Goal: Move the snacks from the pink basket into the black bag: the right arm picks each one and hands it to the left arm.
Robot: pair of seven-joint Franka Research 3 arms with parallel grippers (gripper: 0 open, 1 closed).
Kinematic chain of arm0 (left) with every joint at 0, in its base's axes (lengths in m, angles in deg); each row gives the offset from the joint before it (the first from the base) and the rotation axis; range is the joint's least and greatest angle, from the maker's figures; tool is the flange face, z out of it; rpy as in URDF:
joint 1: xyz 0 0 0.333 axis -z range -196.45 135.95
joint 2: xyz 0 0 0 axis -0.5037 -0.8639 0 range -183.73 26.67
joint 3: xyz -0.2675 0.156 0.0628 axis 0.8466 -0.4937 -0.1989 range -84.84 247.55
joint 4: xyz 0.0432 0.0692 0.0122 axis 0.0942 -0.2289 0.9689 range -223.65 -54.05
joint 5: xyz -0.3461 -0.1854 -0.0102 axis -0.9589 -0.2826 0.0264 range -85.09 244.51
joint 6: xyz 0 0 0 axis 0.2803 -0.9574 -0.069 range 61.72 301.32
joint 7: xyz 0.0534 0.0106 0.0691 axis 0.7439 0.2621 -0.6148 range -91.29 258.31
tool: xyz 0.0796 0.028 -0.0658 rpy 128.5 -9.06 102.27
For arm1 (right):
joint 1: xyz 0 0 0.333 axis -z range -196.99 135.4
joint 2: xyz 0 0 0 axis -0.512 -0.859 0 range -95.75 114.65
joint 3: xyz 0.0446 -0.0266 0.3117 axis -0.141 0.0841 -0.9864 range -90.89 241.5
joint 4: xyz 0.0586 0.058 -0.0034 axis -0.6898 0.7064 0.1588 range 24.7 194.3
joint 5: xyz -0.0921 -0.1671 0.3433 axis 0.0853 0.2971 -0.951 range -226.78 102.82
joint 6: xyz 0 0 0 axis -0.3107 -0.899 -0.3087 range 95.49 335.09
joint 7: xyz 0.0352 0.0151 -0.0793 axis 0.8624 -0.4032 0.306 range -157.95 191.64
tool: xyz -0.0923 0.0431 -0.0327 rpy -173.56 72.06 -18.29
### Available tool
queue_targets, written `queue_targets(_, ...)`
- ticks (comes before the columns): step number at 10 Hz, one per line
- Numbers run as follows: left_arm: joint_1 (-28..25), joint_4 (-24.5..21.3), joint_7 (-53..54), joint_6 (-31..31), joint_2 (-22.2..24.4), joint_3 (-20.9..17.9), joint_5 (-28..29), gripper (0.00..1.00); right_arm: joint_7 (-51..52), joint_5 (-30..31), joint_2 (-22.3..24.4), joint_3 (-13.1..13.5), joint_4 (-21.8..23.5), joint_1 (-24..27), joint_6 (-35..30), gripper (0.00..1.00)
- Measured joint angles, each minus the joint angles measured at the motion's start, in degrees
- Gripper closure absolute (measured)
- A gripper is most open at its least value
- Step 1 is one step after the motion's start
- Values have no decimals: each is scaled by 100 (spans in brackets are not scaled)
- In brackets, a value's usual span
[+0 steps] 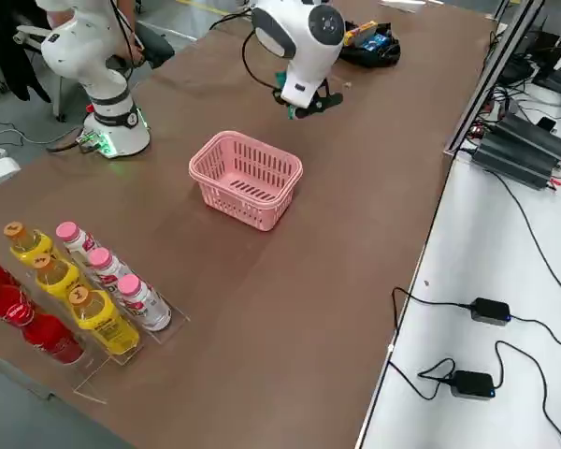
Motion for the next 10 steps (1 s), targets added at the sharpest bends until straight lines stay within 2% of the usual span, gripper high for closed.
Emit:
queue_targets(2,131,-83,-674,-5,-143,214,-101,0,-698,-304,0,-8,-97,-290,3,65)
queue_targets(4,317,-87,-1390,86,-341,621,-117,0,-1423,-711,-1,-9,-229,-557,87,65)
queue_targets(7,453,-45,-2395,403,-345,1327,-371,0,-2638,-1165,-17,-15,-353,-1144,735,66)
queue_targets(10,448,-20,-3570,1071,-314,1943,-615,0,-3704,-1523,-159,-15,-499,-1595,1277,67)
